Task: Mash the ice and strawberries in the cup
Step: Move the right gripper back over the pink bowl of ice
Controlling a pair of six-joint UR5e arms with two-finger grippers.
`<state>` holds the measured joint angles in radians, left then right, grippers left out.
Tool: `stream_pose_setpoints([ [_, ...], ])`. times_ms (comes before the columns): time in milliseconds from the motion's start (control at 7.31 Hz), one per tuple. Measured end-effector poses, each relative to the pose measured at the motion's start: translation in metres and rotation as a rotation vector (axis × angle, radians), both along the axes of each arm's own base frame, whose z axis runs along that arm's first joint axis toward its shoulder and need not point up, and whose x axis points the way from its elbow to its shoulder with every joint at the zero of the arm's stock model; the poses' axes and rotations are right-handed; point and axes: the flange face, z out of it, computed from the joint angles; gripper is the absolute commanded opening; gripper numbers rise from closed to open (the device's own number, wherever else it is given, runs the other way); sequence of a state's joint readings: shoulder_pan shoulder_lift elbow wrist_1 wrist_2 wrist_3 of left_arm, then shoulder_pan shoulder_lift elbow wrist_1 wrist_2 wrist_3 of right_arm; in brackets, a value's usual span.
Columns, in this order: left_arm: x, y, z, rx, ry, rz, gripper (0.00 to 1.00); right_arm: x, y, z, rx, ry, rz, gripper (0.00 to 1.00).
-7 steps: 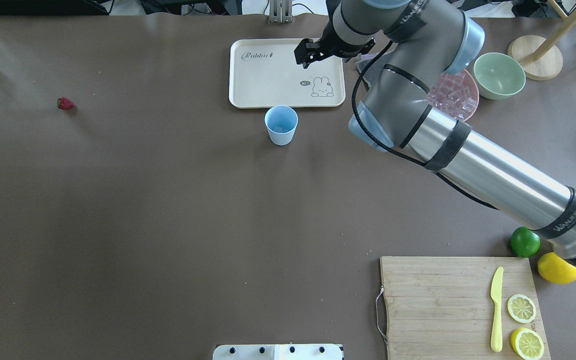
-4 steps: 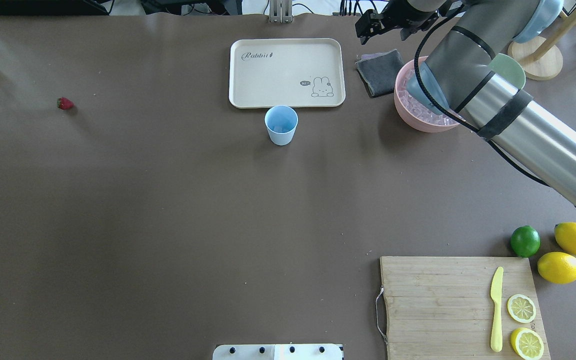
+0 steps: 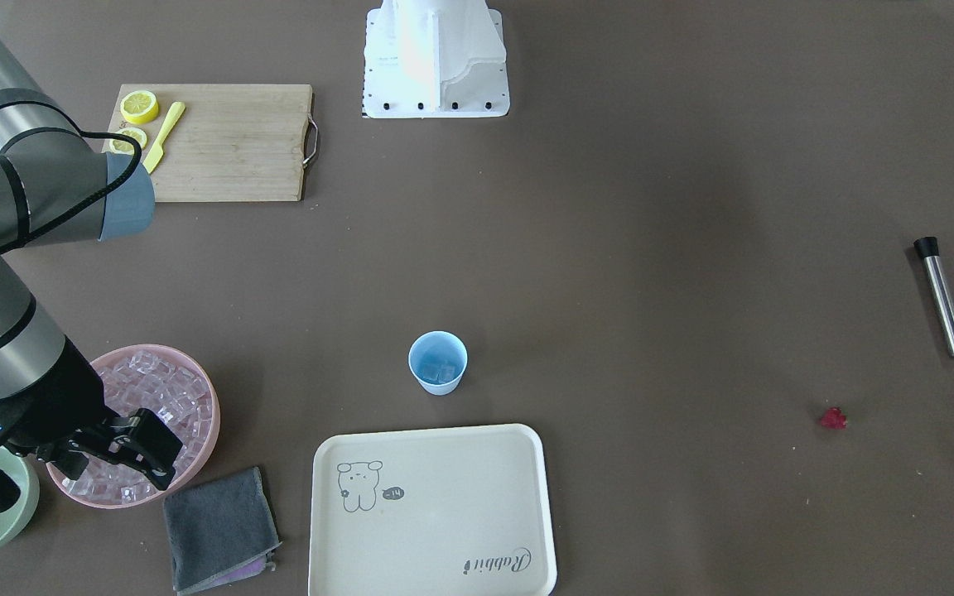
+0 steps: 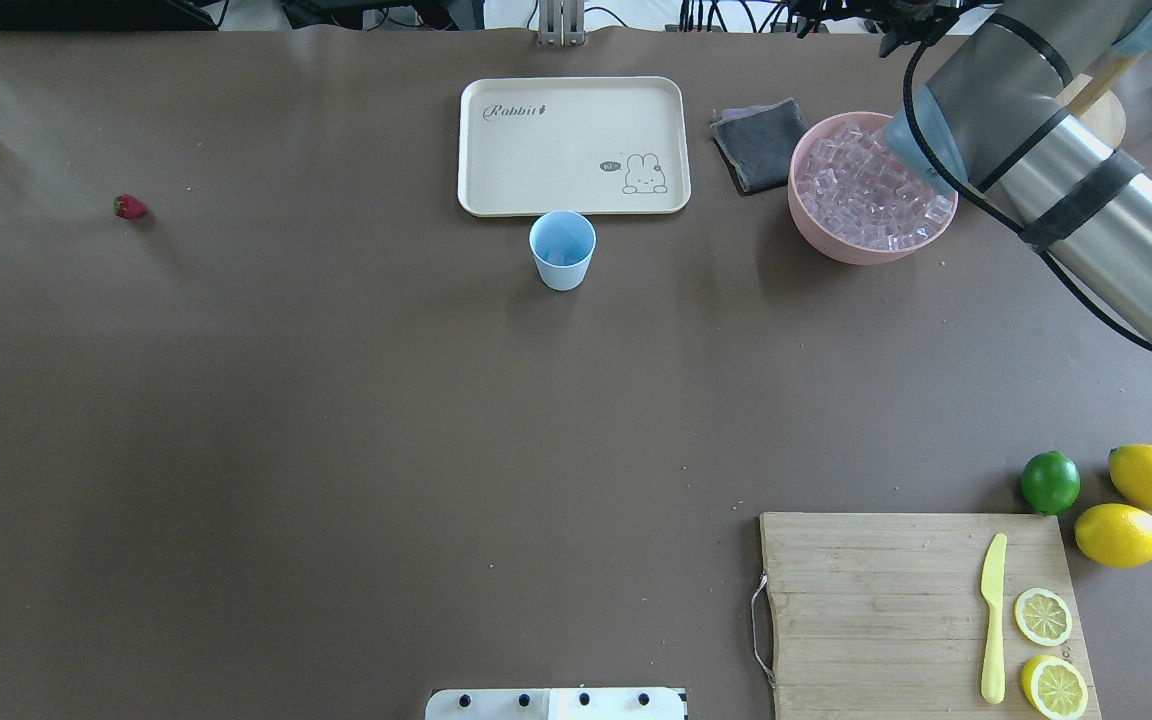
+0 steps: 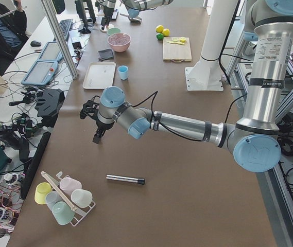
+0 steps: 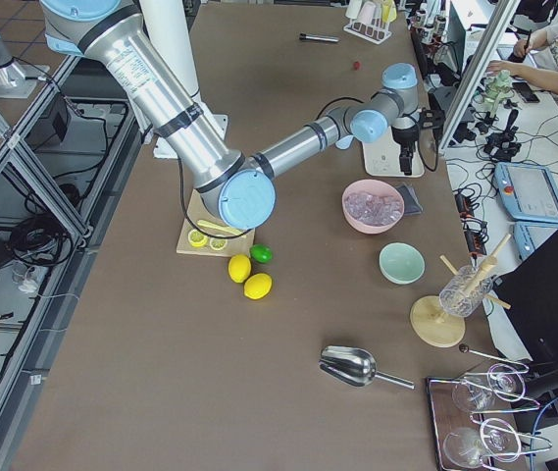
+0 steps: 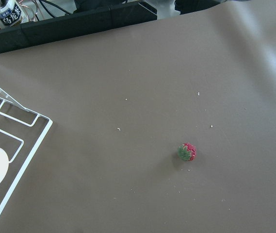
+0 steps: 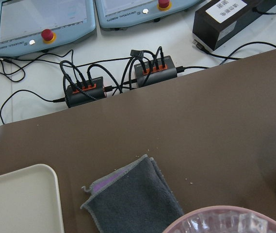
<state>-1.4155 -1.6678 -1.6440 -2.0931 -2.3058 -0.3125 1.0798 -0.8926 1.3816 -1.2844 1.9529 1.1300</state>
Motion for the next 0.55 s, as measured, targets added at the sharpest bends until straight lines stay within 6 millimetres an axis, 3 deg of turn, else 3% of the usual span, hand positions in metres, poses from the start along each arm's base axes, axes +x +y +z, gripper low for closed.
stream_pose_setpoints([
  [274, 0.005, -0.002, -0.004, 0.017, 0.003, 0.009, 0.98, 0.002, 0.015, 0.042, -0.036, 0.061, 0.112, 1.0],
  [547, 0.007, -0.002, -0.006, 0.026, 0.003, 0.012, 0.98, -0.022, 0.033, 0.067, -0.063, 0.103, 0.194, 1.0],
])
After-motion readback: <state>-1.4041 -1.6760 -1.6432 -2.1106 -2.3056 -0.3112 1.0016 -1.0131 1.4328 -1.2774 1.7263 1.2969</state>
